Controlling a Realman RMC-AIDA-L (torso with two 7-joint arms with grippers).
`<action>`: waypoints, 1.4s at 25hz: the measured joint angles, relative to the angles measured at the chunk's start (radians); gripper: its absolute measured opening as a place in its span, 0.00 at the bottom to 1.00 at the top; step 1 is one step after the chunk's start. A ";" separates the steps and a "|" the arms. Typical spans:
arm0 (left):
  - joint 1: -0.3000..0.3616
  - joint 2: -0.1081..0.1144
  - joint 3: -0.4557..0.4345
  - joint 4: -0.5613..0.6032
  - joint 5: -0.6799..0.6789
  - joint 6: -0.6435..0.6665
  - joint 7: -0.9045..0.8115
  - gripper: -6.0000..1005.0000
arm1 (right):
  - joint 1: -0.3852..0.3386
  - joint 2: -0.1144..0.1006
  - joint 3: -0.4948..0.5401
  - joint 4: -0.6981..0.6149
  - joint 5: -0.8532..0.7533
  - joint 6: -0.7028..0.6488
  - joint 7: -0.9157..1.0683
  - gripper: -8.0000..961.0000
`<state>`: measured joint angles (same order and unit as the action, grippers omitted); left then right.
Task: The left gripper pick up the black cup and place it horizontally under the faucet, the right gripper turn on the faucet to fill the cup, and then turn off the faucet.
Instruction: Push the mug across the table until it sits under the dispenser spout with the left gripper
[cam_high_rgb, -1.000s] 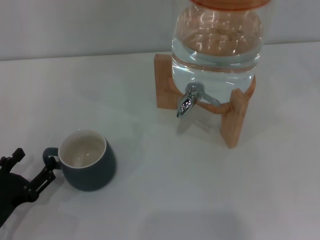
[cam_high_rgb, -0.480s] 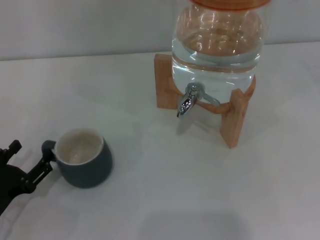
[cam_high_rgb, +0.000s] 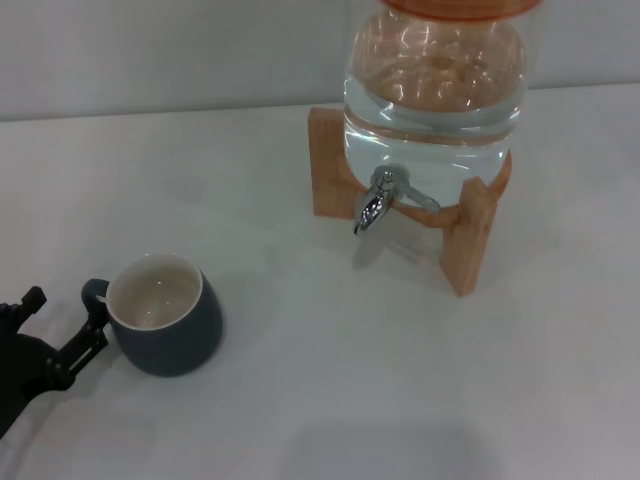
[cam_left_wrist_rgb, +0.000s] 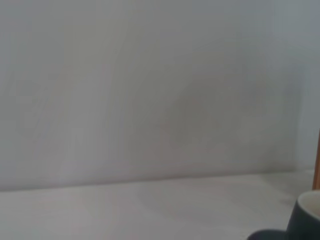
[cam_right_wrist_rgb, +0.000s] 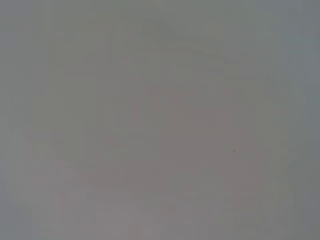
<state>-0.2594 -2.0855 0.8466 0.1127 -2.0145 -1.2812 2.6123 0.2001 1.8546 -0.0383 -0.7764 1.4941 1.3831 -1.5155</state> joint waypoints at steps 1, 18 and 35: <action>0.000 -0.001 0.001 0.000 0.001 0.010 0.000 0.86 | 0.001 0.000 0.000 0.000 0.000 -0.001 0.000 0.88; -0.003 -0.001 -0.003 0.004 -0.002 0.031 0.000 0.86 | 0.000 0.000 0.000 0.002 0.000 -0.004 0.000 0.88; -0.003 0.002 -0.003 0.008 -0.017 0.037 0.000 0.85 | 0.000 0.006 0.000 0.002 0.000 -0.006 0.000 0.88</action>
<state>-0.2624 -2.0831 0.8432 0.1212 -2.0313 -1.2443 2.6123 0.1996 1.8606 -0.0383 -0.7748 1.4941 1.3775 -1.5155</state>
